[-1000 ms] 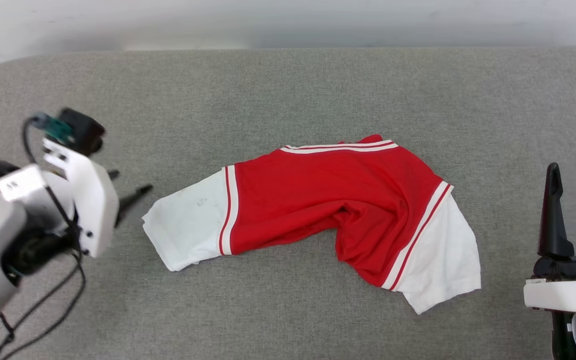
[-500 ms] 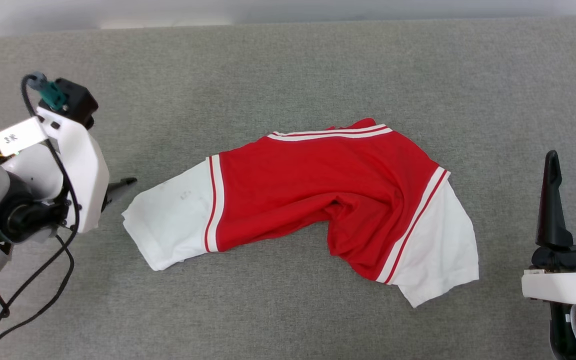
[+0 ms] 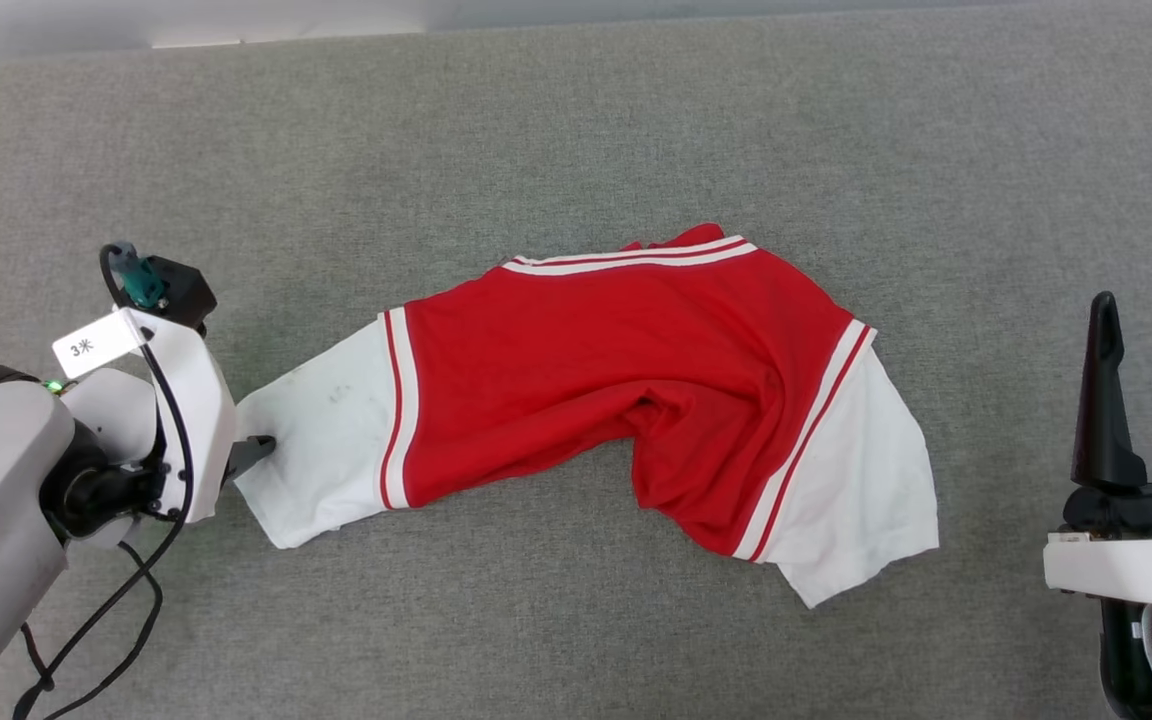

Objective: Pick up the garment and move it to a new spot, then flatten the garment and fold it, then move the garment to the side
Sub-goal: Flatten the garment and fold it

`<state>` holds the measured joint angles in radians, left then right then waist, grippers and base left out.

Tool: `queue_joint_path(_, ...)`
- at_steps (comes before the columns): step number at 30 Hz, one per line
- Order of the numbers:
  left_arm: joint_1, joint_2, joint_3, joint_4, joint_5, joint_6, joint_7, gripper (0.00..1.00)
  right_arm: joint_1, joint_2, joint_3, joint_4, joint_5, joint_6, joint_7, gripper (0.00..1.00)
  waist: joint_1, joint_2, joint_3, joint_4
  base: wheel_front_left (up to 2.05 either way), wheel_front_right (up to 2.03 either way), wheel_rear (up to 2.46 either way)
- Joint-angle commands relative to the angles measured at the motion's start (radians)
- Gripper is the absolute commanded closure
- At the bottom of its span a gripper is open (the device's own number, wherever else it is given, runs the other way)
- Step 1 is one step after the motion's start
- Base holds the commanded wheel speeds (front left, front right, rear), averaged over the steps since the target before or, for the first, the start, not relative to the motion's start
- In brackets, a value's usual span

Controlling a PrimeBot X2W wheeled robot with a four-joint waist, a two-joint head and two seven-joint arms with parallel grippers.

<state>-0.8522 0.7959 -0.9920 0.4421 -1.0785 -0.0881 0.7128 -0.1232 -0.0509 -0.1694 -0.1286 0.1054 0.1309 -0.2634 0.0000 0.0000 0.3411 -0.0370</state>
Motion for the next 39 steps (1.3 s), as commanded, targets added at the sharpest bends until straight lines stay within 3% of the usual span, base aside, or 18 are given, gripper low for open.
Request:
queue_joint_path(1, 0.041, -0.037, -0.028, 0.021, 0.007, -0.01, -0.018, 0.98, -0.005, 0.001, -0.005, -0.002, -0.006, 0.0, -0.002, 0.0, 0.0, 0.0, -0.004, 0.005, 0.0, 0.0, 0.0)
queue_joint_path(6, -0.017, -0.025, 0.012, 0.031, 0.035, -0.022, -0.117, 1.0, 0.003, 0.001, -0.007, 0.0, -0.012, 0.0, -0.002, 0.0, 0.0, 0.0, -0.02, 0.018, 0.0, 0.0, 0.0)
queue_joint_path(10, -0.044, -0.012, 0.042, 0.05, 0.068, -0.007, -0.215, 1.0, 0.008, 0.001, -0.006, -0.001, -0.014, 0.0, -0.002, 0.0, 0.0, 0.0, -0.029, 0.024, 0.0, 0.0, 0.0)
queue_joint_path(18, -0.002, -0.029, 0.046, 0.143, 0.056, 0.009, -0.262, 0.99, 0.008, 0.001, 0.004, 0.0, -0.015, 0.0, -0.002, 0.0, 0.0, 0.0, -0.03, 0.019, 0.0, 0.0, 0.0)
queue_joint_path(19, -0.001, -0.033, 0.048, 0.153, 0.066, 0.012, -0.287, 0.25, 0.009, 0.001, 0.004, 0.001, -0.016, 0.0, -0.002, 0.0, 0.0, 0.0, -0.031, 0.018, 0.0, 0.0, 0.0)
queue_joint_path(20, 0.004, -0.038, 0.051, 0.163, 0.07, 0.016, -0.312, 0.0, 0.011, 0.001, 0.005, 0.002, -0.017, 0.0, -0.002, 0.0, 0.0, 0.0, -0.034, 0.016, 0.0, 0.0, 0.0)
queue_joint_path(24, 0.02, -0.054, 0.067, 0.172, 0.109, 0.029, -0.464, 0.0, 0.004, 0.001, 0.012, -0.012, -0.04, 0.0, -0.002, 0.0, 0.0, 0.0, -0.055, 0.012, 0.0, 0.0, 0.0)
queue_joint_path(28, 0.044, -0.064, 0.104, 0.134, 0.156, 0.077, -0.677, 0.0, -0.027, 0.001, 0.011, -0.048, -0.09, 0.0, -0.002, 0.0, 0.0, 0.0, -0.09, 0.012, 0.0, 0.0, 0.0)
queue_joint_path(33, 0.12, -0.062, 0.148, 0.041, 0.202, 0.187, -0.908, 0.0, -0.075, -0.026, 0.033, -0.055, -0.166, 0.0, -0.002, 0.0, 0.0, 0.0, -0.128, 0.016, 0.0, 0.0, 0.0)
queue_joint_path(39, 0.243, -0.07, 0.236, -0.12, 0.258, 0.339, -0.977, 0.0, -0.148, -0.169, 0.103, 0.038, -0.143, 0.0, 0.0, 0.0, 0.0, 0.0, -0.154, 0.027, 0.0, 0.0, 0.0)
